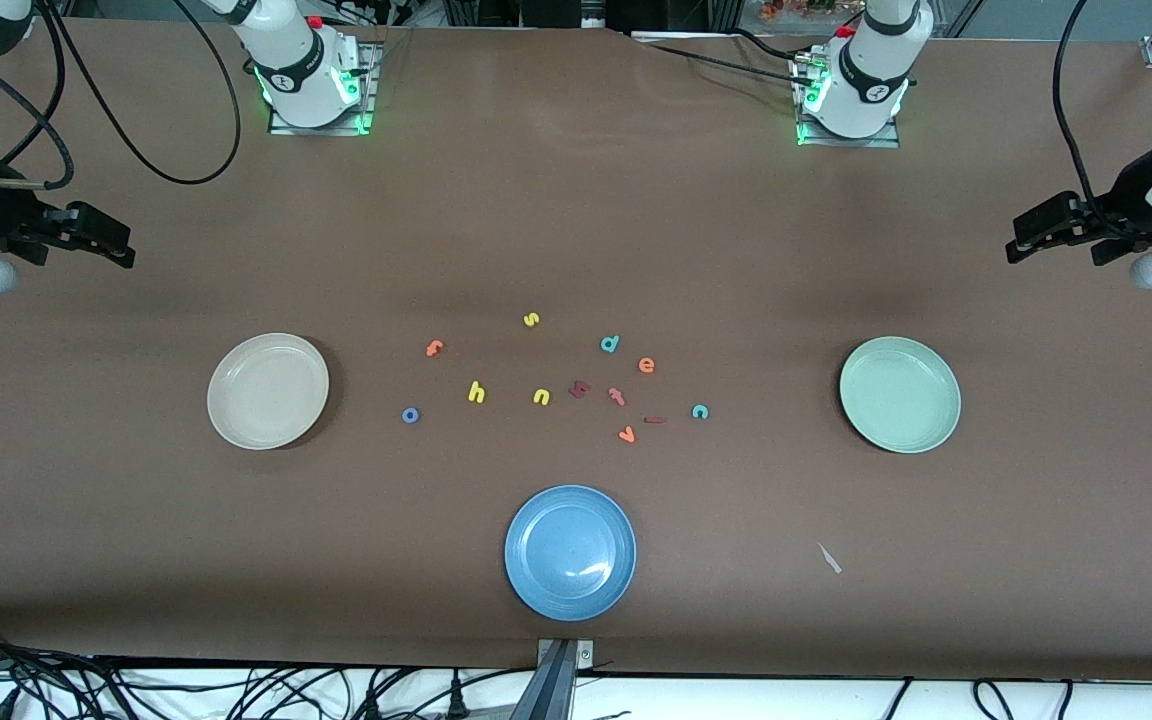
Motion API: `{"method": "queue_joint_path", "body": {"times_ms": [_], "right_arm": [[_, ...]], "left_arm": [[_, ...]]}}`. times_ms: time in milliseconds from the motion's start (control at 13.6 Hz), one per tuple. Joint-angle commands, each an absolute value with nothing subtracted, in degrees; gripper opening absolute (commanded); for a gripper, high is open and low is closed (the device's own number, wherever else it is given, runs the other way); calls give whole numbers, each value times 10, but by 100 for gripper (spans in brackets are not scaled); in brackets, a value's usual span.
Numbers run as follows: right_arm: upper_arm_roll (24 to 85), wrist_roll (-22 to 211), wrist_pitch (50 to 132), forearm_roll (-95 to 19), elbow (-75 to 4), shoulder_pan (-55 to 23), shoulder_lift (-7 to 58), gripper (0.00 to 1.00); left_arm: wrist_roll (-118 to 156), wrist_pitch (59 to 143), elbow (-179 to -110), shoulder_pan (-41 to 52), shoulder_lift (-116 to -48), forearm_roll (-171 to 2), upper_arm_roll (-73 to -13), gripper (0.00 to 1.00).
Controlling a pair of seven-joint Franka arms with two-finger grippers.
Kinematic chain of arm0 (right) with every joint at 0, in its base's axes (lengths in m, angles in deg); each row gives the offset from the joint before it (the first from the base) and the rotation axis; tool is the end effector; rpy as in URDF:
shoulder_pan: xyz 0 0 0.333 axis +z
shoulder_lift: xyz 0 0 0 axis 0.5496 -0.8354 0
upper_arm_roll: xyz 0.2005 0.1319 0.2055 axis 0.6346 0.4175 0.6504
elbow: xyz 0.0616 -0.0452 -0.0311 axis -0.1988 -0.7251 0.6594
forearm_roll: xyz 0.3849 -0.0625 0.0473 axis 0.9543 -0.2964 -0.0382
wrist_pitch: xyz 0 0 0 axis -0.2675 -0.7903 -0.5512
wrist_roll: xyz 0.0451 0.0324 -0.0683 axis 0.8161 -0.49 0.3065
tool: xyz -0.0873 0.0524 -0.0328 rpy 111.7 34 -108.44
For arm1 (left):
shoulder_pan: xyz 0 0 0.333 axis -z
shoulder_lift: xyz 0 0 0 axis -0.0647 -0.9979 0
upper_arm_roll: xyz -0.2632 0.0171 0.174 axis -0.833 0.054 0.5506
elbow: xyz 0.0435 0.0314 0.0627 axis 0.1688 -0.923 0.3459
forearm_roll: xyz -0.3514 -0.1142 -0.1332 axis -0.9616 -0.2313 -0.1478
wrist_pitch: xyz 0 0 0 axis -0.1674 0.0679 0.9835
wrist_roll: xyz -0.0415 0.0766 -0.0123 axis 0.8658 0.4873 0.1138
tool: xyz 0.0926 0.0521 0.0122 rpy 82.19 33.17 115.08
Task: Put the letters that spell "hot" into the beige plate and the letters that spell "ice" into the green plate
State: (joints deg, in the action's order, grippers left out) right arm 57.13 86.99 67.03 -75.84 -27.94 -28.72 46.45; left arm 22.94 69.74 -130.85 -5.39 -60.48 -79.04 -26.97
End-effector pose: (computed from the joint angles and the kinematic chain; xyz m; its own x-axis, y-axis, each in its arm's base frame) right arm 0.5704 0.0139 0.5910 0.9990 -0.0154 -0.0430 -0.0144 -0.9996 0.0233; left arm 0.5672 -0.0141 0.6141 0.9969 0.0219 -0.0750 0.0265 -0.9978 0.0605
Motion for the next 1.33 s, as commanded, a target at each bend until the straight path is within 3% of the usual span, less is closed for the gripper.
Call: {"method": "queue_joint_path", "body": {"times_ms": [0, 1252], "right_arm": [[572, 870, 666, -763, -275, -289, 466, 100], [572, 869, 666, -764, -275, -289, 466, 100]], "left_arm": [[233, 692, -1298, -58, -608, -803, -270, 100], [237, 693, -1296, -27, -626, -742, -284, 100]]}}
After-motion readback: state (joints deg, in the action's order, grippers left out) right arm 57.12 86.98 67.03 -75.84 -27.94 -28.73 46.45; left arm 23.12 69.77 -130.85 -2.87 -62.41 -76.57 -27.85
